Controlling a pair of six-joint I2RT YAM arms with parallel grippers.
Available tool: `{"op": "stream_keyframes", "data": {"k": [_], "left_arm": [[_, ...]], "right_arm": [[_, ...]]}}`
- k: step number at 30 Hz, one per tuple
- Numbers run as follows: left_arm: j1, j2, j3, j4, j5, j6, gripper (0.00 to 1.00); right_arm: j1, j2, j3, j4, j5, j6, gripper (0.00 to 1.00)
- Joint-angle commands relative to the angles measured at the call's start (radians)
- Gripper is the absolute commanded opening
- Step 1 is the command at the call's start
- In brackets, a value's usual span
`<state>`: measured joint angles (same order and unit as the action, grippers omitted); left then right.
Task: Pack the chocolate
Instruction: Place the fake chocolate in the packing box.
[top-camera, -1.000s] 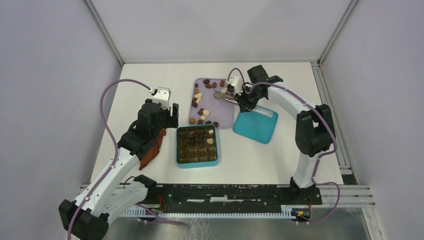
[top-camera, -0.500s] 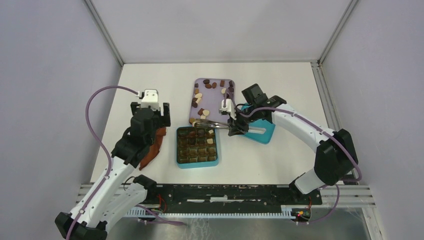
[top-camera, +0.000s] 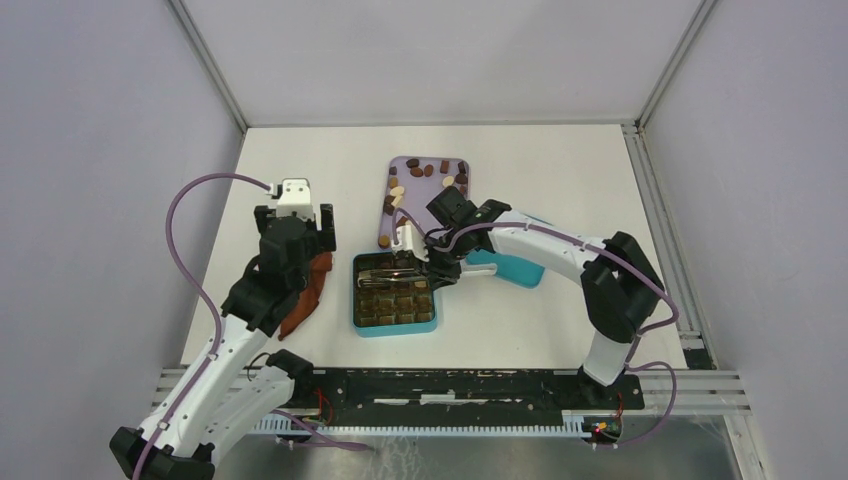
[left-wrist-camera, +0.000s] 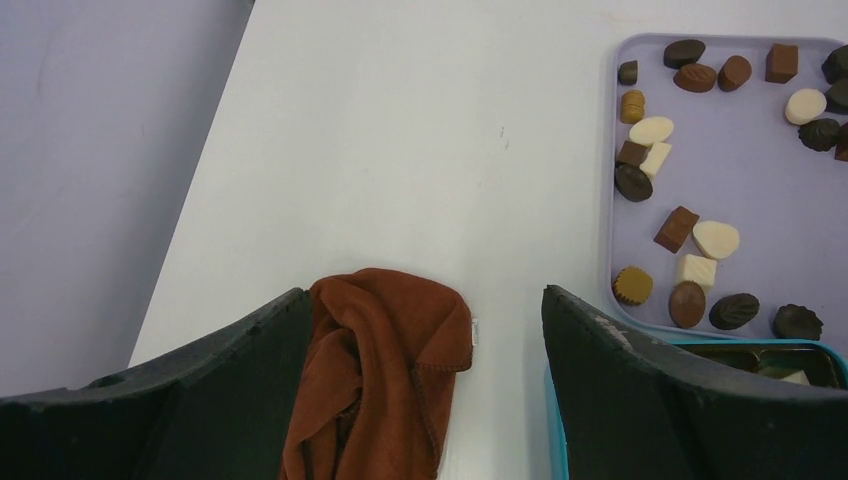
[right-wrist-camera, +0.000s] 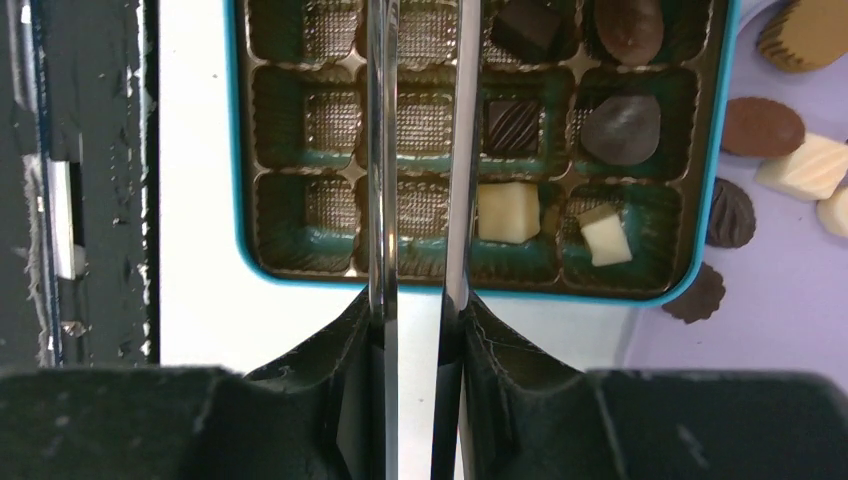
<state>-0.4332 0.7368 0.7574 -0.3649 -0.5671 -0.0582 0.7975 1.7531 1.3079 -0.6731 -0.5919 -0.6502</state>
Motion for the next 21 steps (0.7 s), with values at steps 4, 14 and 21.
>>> {"op": "stream_keyframes", "data": {"k": [4, 14, 21], "left_arm": [[0.005, -0.011, -0.001, 0.038, -0.012, 0.007, 0.90], [0.005, -0.014, 0.000, 0.038, -0.004, 0.008, 0.90], [0.005, -0.013, 0.000, 0.038, 0.001, 0.008, 0.90]], "right_arm": [[0.048, 0.062, 0.142, -0.018, 0.131, 0.048, 0.03], [0.089, 0.102, 0.170, -0.038, 0.230, 0.042, 0.06], [0.091, 0.109, 0.163, -0.026, 0.260, 0.049, 0.19]]}}
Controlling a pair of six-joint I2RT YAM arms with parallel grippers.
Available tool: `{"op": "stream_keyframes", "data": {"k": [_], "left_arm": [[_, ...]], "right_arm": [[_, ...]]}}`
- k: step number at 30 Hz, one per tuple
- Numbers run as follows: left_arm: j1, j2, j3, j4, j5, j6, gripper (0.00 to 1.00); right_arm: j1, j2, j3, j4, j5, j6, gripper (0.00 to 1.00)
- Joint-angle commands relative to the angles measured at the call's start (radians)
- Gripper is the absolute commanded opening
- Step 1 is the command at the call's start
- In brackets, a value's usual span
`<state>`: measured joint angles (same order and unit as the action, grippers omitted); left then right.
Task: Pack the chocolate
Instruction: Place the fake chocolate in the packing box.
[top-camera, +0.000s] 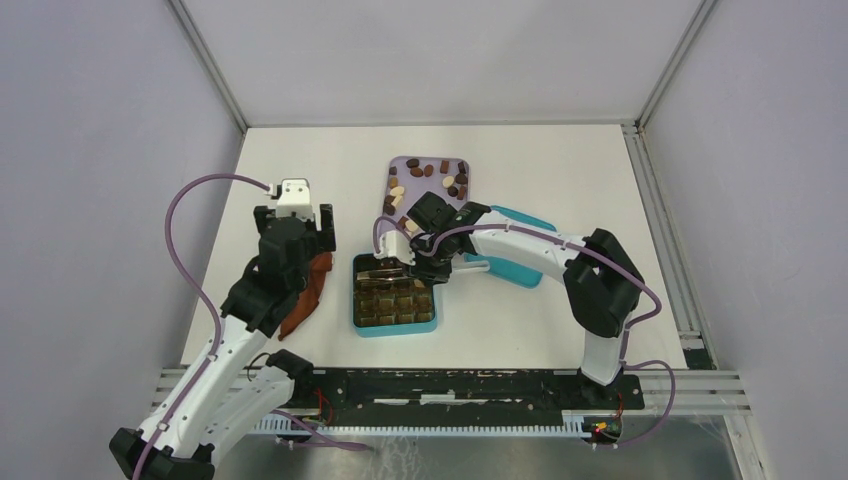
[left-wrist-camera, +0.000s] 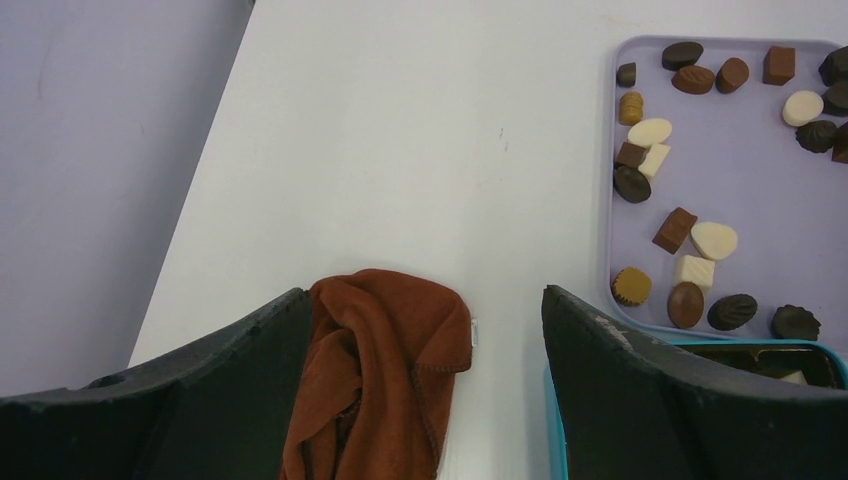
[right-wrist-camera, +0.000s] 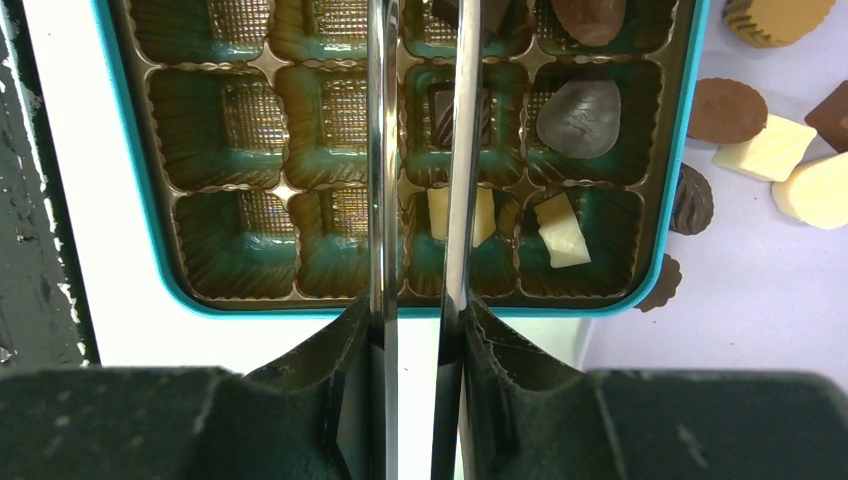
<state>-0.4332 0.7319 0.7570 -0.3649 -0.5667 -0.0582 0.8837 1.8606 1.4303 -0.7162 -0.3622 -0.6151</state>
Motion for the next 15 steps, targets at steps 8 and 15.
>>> {"op": "stream_keyframes", "data": {"k": [8, 15], "left_arm": [[0.005, -0.011, -0.001, 0.038, -0.002, 0.008, 0.90], [0.005, -0.011, 0.000, 0.037, -0.002, 0.008, 0.90]], "right_arm": [[0.004, -0.005, 0.044, 0.014, 0.013, 0.016, 0.37], [0.004, -0.013, 0.051, 0.009, -0.004, 0.017, 0.39]]}}
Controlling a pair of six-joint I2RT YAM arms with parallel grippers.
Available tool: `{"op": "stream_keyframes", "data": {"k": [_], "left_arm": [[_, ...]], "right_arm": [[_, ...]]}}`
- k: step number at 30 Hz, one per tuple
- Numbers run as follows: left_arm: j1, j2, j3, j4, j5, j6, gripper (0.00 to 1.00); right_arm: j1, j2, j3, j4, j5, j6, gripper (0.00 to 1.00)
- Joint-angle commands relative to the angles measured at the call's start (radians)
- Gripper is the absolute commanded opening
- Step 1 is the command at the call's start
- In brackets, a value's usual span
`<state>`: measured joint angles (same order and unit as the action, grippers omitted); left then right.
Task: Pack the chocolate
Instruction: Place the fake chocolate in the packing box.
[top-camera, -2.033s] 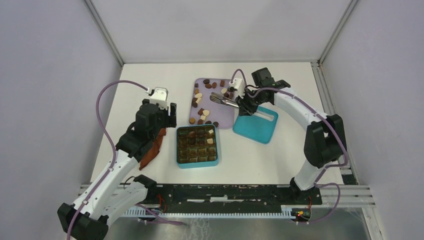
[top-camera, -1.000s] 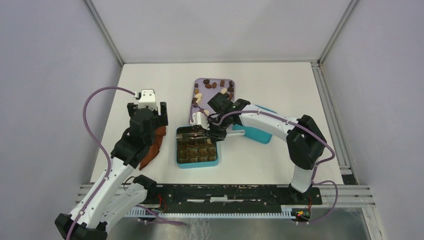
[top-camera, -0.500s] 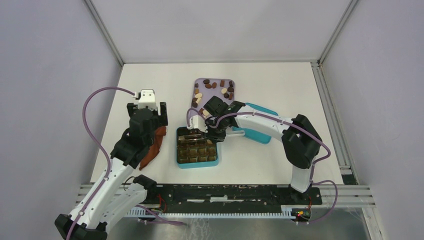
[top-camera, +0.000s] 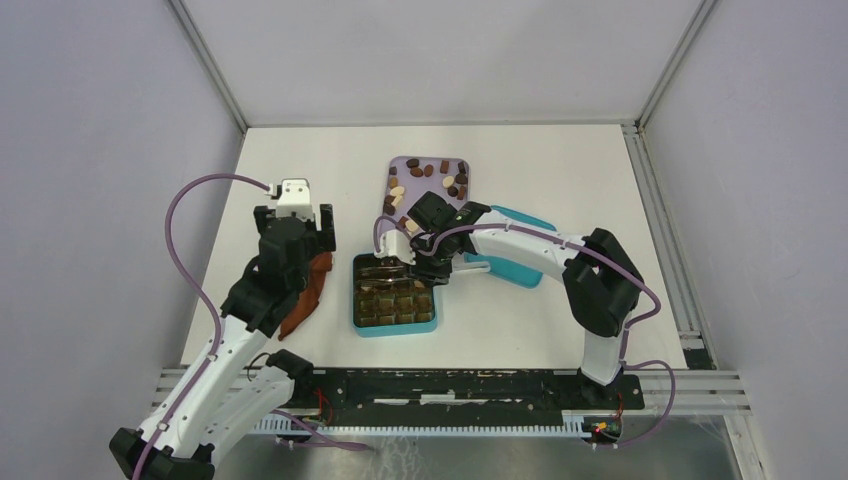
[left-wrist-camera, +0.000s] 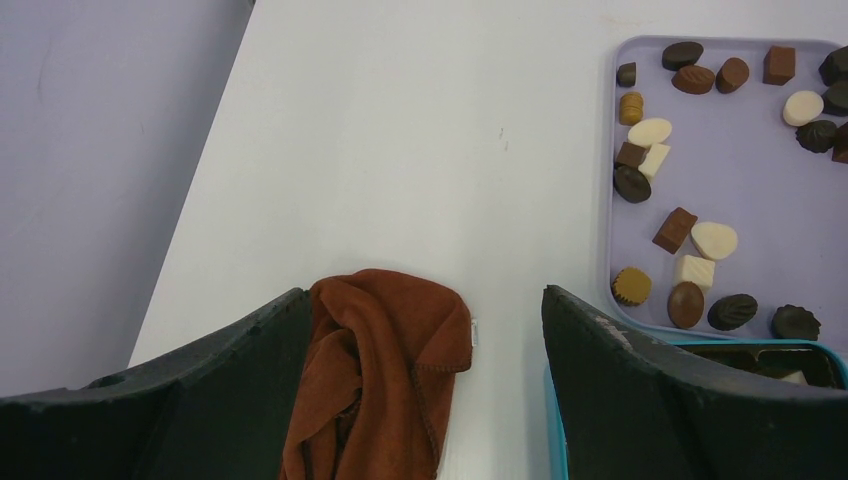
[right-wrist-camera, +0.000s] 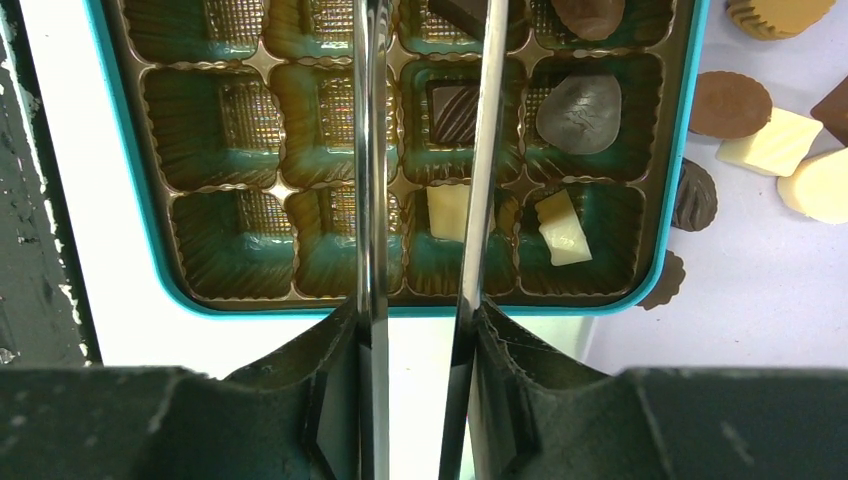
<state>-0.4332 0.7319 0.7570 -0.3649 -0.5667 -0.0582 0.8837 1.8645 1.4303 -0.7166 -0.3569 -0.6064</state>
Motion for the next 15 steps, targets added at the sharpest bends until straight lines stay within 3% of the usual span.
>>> {"op": "stream_keyframes", "data": {"k": [1, 7, 15], "left_arm": [[0.005, -0.012, 0.001, 0.037, -0.002, 0.008, 0.90], [0.005, -0.018, -0.001, 0.037, -0.005, 0.008, 0.90], [0.005, -0.019, -0.001, 0.039, 0.000, 0.008, 0.90]], "right_arm": [[0.004, -0.020, 0.055, 0.006, -0.012, 0.007, 0.38], [-0.040, -0.064, 0.076, -0.017, -0.067, -0.016, 0.32], [-0.266, -0.113, 0.073, -0.003, -0.122, 0.000, 0.32]]}}
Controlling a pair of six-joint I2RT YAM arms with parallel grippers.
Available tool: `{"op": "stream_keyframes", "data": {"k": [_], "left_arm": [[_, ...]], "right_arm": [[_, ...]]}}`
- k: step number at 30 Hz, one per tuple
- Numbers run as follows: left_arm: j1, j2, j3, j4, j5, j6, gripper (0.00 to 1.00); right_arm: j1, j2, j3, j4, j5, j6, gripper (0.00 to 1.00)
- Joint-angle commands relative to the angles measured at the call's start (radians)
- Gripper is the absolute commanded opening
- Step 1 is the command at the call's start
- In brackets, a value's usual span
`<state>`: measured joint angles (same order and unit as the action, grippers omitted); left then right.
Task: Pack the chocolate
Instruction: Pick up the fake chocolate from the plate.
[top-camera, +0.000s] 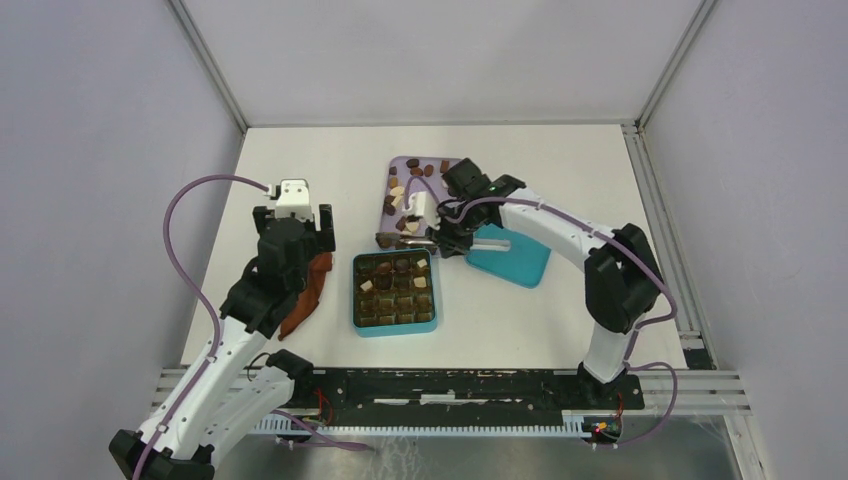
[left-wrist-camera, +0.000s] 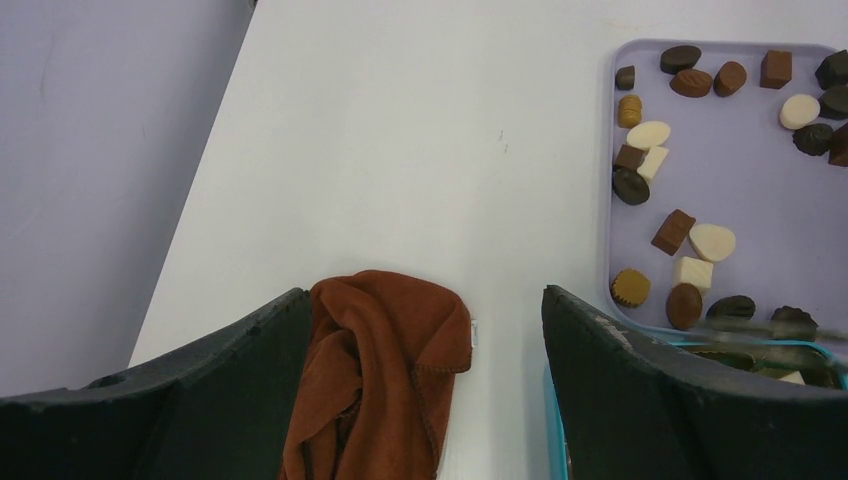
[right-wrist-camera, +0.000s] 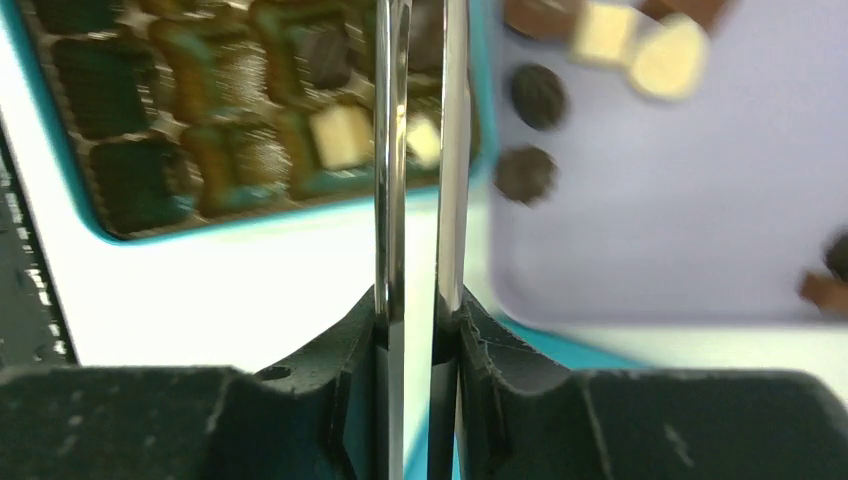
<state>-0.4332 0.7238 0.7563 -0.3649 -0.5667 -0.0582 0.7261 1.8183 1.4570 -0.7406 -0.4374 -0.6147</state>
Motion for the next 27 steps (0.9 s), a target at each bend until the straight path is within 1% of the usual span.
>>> {"op": "stream_keyframes", "data": {"k": [1, 4, 8, 12, 27], "left_arm": [[0.005, -0.009, 0.000, 0.039, 0.001, 0.008, 0.90], [0.005, -0.004, 0.002, 0.038, 0.007, 0.008, 0.90], [0.005, -0.003, 0.002, 0.039, 0.012, 0.008, 0.90], [0.006, -0.004, 0.000, 0.038, 0.013, 0.009, 0.90], [0.004, -0.003, 0.000, 0.040, 0.025, 0.009, 0.90]], "right_arm": [[-0.139, -0.067, 0.047, 0.028, -0.036, 0.014, 0.32], [-0.199, -0.045, 0.061, 0.035, 0.006, 0.017, 0.32], [-0.242, 0.009, 0.097, 0.028, 0.052, 0.006, 0.32], [-0.250, 0.060, 0.135, -0.007, 0.066, -0.010, 0.33], [-0.249, 0.175, 0.139, -0.062, 0.086, -0.051, 0.38]]}}
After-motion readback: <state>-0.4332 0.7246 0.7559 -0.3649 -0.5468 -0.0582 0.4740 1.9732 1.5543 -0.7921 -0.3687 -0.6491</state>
